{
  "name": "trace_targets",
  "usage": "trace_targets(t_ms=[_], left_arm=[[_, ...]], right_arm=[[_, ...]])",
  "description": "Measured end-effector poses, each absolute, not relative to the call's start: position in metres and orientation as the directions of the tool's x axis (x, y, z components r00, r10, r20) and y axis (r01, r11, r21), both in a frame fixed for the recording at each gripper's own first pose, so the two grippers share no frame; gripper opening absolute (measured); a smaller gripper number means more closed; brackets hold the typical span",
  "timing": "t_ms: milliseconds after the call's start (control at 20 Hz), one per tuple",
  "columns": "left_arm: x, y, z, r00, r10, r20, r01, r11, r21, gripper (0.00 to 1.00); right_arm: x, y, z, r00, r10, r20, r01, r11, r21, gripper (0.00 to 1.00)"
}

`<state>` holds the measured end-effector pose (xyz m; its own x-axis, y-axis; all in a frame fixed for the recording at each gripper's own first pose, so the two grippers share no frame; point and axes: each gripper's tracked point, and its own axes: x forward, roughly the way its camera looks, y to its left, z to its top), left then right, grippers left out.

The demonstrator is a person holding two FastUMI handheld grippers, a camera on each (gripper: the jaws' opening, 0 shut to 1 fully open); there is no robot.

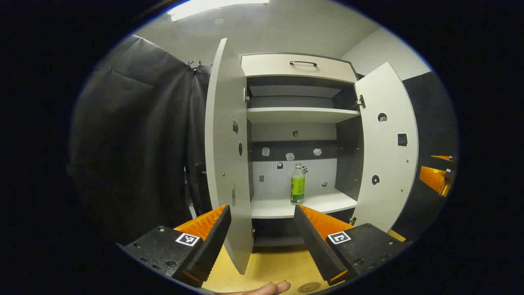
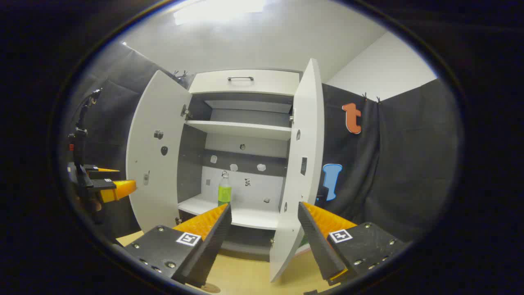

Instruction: Grasp the bottle in the cabinet with the left hand and place it on the coaster, then close the right door with the right hand and the left door with the left hand.

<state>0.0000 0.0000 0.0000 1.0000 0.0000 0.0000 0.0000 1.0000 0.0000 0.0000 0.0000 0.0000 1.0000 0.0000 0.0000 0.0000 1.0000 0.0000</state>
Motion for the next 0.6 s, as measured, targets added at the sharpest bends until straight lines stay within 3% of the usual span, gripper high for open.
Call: trace_targets(t_ms=[250, 300, 350, 450, 550, 600], left_arm=[[0.033, -0.009, -0.014, 0.999, -0.032, -0.034, 0.031, 0.999, -0.012, 0.98], [0.042, -0.013, -0.017, 0.999, -0.038, -0.037, 0.038, 0.999, -0.013, 0.98], [0.052, -0.016, -0.017, 0.998, -0.043, -0.037, 0.042, 0.999, -0.011, 0.98], [0.071, -0.028, -0.016, 0.997, -0.066, -0.026, 0.066, 0.998, -0.014, 0.98], [0.092, -0.038, -0.012, 0.997, -0.08, -0.011, 0.079, 0.996, -0.03, 1.0], [0.102, -0.043, -0.013, 0.996, -0.086, -0.008, 0.086, 0.996, -0.04, 0.98]], right_arm=[[0.016, 0.015, -0.004, 1.0, 0.005, -0.011, -0.005, 1.0, 0.002, 0.98], [0.021, 0.018, -0.006, 1.0, 0.004, -0.015, -0.004, 1.0, 0.003, 0.94], [0.024, 0.02, -0.008, 1.0, 0.004, -0.02, -0.004, 1.0, 0.006, 0.98], [0.03, 0.025, -0.01, 0.999, 0.003, -0.032, -0.003, 1.0, 0.012, 0.94], [0.038, 0.027, -0.012, 0.999, 0.002, -0.041, -0.002, 1.0, 0.013, 0.98], [0.039, 0.029, -0.012, 0.999, -0.001, -0.043, 0.001, 1.0, 0.012, 0.94]])
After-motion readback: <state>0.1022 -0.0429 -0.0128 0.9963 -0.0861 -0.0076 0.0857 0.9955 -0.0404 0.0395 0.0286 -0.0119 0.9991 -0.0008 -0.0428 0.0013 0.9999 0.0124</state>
